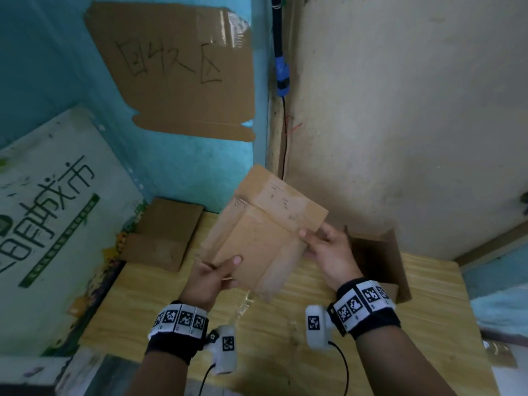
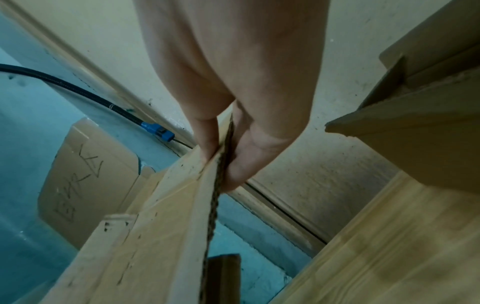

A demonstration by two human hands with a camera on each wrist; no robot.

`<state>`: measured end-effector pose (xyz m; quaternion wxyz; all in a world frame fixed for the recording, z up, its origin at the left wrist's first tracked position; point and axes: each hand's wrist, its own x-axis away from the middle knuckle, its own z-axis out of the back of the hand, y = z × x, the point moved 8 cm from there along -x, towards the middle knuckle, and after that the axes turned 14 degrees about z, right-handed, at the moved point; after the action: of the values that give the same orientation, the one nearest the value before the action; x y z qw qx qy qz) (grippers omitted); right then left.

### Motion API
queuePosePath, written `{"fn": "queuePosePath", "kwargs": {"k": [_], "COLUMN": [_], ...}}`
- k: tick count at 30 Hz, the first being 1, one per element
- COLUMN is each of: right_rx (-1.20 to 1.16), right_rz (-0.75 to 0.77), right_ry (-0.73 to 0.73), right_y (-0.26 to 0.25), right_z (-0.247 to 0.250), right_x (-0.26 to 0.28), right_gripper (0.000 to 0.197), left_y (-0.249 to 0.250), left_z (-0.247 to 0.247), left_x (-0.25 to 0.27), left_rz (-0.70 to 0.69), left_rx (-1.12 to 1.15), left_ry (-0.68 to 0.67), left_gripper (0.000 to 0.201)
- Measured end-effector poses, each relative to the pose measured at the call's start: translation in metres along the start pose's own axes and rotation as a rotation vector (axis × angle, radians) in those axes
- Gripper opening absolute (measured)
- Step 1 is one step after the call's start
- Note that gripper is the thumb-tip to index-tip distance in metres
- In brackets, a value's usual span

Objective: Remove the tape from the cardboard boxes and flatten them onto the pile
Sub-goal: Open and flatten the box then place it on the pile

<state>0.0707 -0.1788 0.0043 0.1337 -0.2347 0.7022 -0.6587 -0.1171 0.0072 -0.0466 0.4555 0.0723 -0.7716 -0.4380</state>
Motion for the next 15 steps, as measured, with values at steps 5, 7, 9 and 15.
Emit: {"fn": "queuePosePath", "kwargs": {"k": [5, 7, 9, 15], "right_rx": [-0.008, 0.016, 0.014, 0.144], "right_rz": [-0.265, -0.27, -0.285, -0.269], "right_ry": [-0.287, -0.254, -0.252, -0.251], "right_y": [0.025, 0.03, 0.035, 0.037], "right_z": [-0.043, -0.043, -0.042, -0.031], "right_x": [0.015, 0.015, 0.017, 0.021], "right_gripper": [0.055, 0.051, 0.047, 0.043], "left_y": [-0.009, -0.019, -0.031, -0.027], "left_z": [0.051, 0.08, 0.112, 0.169], "left_x": [-0.02, -0.027, -0.036, -0.064], "left_rz": [0.046, 0.086, 0.142, 0.312], "left_rx": [0.199, 0.323, 0.431, 0.433], "left_ry": [0.168, 0.214, 0.259, 0.456], "left_gripper": [0.012, 0.012, 0.014, 0.015]}}
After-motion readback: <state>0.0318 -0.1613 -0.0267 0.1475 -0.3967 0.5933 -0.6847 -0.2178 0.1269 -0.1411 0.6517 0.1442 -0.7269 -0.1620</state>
